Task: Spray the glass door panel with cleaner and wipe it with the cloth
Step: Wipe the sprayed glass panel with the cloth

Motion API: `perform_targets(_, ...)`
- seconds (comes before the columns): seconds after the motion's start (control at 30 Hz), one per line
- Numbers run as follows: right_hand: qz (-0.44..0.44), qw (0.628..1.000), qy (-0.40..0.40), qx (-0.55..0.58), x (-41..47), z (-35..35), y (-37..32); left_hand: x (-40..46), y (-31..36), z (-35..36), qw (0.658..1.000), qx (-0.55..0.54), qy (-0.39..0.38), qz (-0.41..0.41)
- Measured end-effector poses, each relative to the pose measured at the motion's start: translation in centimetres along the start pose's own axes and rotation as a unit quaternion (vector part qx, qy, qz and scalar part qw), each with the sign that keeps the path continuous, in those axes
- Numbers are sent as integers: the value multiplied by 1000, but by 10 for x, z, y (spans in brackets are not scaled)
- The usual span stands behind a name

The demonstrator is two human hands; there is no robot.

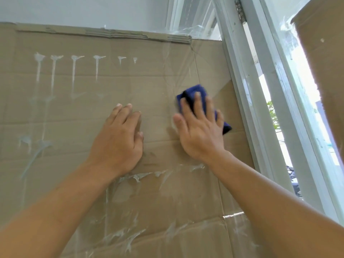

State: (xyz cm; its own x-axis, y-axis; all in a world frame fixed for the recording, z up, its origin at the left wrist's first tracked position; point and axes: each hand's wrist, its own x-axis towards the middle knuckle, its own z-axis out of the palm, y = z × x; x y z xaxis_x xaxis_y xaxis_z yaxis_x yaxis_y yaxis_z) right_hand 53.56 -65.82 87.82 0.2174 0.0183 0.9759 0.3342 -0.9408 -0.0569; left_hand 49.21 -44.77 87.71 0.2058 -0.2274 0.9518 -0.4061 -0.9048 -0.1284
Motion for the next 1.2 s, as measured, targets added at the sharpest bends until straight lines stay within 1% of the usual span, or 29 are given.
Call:
perform_targets(0.07, -223, 973, -3, -58, -4, 6, 5, -2, -5, -4, 1000, 4, 10, -16)
perform_targets(0.1, -297, 951, 3, -85, -3, 8, 12, -3, -8, -7, 1000, 7, 14, -25)
perform_targets(0.13, -313, 945, 18, -99, 2, 9, 20, -4, -11, -10, 999, 12, 17, -33)
perform_targets(0.17, -273, 957, 38, -96, 9, 8, 26, -5, -15, -13, 999, 19, 19, -40)
perform_targets(0.23, -81, 993, 69, -46, 20, 2, 25, -6, -23, -19, 998, 29, 23, -50)
perform_targets(0.27, 28, 998, 63, -6, 27, 0, 19, -6, -26, -22, 998, 33, 22, -57)
perform_targets(0.3, 103, 993, 48, 32, 33, -2, 10, -7, -28, -24, 997, 38, 20, -64)
perform_targets(0.33, 128, 990, 32, 47, 37, -3, -1, -8, -30, -24, 997, 42, 17, -70)
perform_targets(0.37, 97, 995, 20, 28, 37, -2, -12, -8, -32, -25, 996, 46, 16, -73)
perform_targets(0.43, -91, 996, 6, -22, 31, 2, -26, -9, -34, -25, 996, 53, 18, -71)
perform_targets(0.47, -198, 979, -2, -47, 28, 5, -26, -9, -34, -25, 996, 56, 20, -69)
perform_targets(0.5, -273, 959, -4, -72, 26, 8, -22, -10, -36, -25, 996, 58, 21, -71)
perform_targets(0.53, -294, 952, 4, -86, 29, 8, -19, -11, -38, -27, 995, 61, 22, -75)
perform_targets(0.57, -254, 963, 18, -87, 34, 7, -14, -12, -41, -28, 994, 66, 21, -79)
perform_targets(0.63, -68, 996, 36, -45, 44, 2, -13, -15, -45, -31, 992, 86, 9, -92)
perform_targets(0.67, 22, 999, 25, -10, 48, 1, -18, -16, -48, -32, 990, 97, 0, -101)
perform_targets(0.7, 68, 998, 11, 15, 51, 0, -27, -17, -50, -33, 988, 107, -10, -110)
perform_targets(0.73, 64, 998, -2, 17, 50, 0, -38, -19, -52, -33, 986, 113, -21, -118)
perform_targets(0.77, 6, 1000, -7, -3, 48, 2, -46, -20, -53, -32, 985, 118, -30, -124)
perform_targets(0.8, -91, 995, -10, -26, 44, 4, -53, -21, -54, -32, 984, 122, -36, -126)
perform_targets(0.87, -283, 955, -23, -83, 38, 10, -51, -24, -57, -29, 983, 128, -44, -124)
perform_targets(0.9, -328, 938, -24, -105, 39, 11, -47, -26, -60, -29, 983, 129, -46, -121)
perform_targets(0.93, -319, 941, -18, -114, 44, 10, -42, -28, -63, -28, 983, 132, -49, -117)
perform_targets(0.97, -264, 958, -4, -109, 50, 9, -38, -29, -66, -28, 983, 136, -51, -110)
perform_targets(1.03, -87, 994, 10, -61, 61, 5, -40, -33, -71, -28, 983, 145, -55, -94)
perform_targets(1.07, -30, 999, 11, -36, 64, 4, -47, -34, -72, -27, 984, 145, -55, -90)
perform_targets(1.1, -15, 999, 9, -27, 65, 4, -55, -35, -73, -26, 984, 143, -56, -90)
perform_targets(1.13, -49, 998, 5, -37, 64, 6, -64, -36, -73, -26, 984, 141, -57, -91)
perform_targets(1.2, -225, 972, -5, -65, 57, 11, -72, -36, -73, -25, 984, 142, -58, -92)
